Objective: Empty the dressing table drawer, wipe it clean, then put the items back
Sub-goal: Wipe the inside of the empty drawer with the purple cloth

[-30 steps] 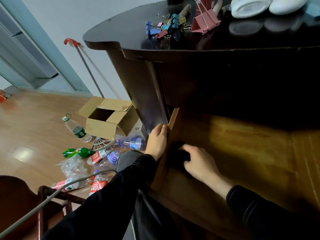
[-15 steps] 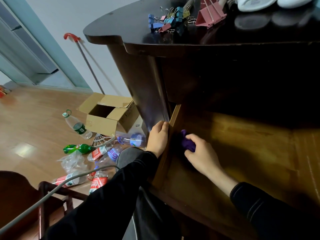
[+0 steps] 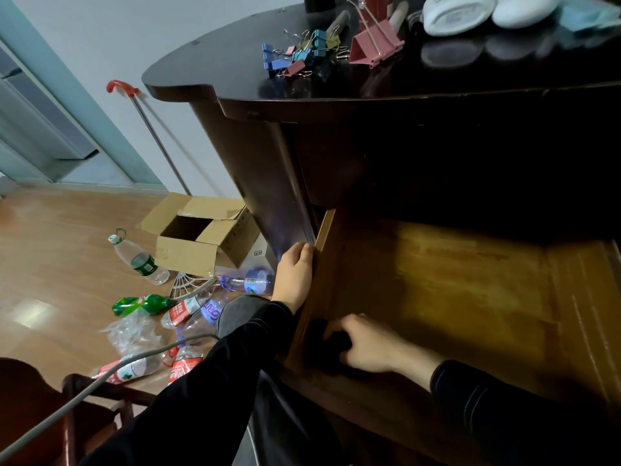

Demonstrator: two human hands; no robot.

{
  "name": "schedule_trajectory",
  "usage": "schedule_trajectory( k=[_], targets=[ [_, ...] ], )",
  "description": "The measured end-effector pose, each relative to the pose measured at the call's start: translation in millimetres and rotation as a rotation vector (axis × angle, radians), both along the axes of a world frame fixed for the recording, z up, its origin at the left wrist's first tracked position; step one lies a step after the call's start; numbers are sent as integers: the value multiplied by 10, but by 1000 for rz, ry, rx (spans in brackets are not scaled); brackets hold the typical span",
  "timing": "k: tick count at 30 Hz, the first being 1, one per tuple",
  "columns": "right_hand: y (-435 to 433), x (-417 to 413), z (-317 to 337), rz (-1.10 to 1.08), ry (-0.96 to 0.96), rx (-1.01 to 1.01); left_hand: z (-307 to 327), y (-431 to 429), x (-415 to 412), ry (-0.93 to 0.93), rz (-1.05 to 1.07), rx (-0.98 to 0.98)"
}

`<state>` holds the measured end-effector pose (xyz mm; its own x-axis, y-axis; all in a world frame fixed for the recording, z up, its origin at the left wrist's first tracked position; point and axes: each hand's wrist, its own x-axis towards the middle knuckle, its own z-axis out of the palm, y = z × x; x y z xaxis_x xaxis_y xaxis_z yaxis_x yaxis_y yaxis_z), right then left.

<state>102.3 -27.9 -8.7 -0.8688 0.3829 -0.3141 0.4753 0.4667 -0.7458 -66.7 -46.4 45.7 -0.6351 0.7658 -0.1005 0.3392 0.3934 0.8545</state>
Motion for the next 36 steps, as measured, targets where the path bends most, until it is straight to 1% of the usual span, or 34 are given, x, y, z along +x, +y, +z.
schedule_trajectory(
  k=[2,6,8,10,14,18,20,22,24,26,27,29,31,32,36],
  targets=[
    [92,-44,18,-111,-4,-4,6,3,3,7,2,11],
    [308,-146,29,-504,41,125,27,-14,18,19,-2,31],
    [352,-210,17,-566,72,150,29,-15,19,34,-1,23],
    [290,-276,10,-481,55,164,29,-10,22,46,2,25],
    [125,-184,28,-196,-32,276,48,-4,23,63,3,11],
    [-51,-33,80,86,-89,298,61,6,39,74,10,4],
    [-100,-56,97,144,-104,275,61,4,44,71,15,5],
    [-29,-108,137,78,-123,189,62,-2,49,61,15,-2],
    [129,-136,170,-112,-94,77,62,-4,49,51,13,-2],
    [228,-116,200,-343,15,-10,67,-7,47,44,5,1],
    [241,-95,197,-413,88,-23,76,-3,54,40,1,-1],
    [196,-94,194,-394,176,-62,76,-3,44,32,11,5],
    [106,-121,181,-279,187,-90,65,-3,34,22,16,22],
    [63,-131,195,-241,195,-71,57,-3,30,16,17,26],
    [4,-124,260,-283,332,26,35,16,18,7,23,32]
  ],
)
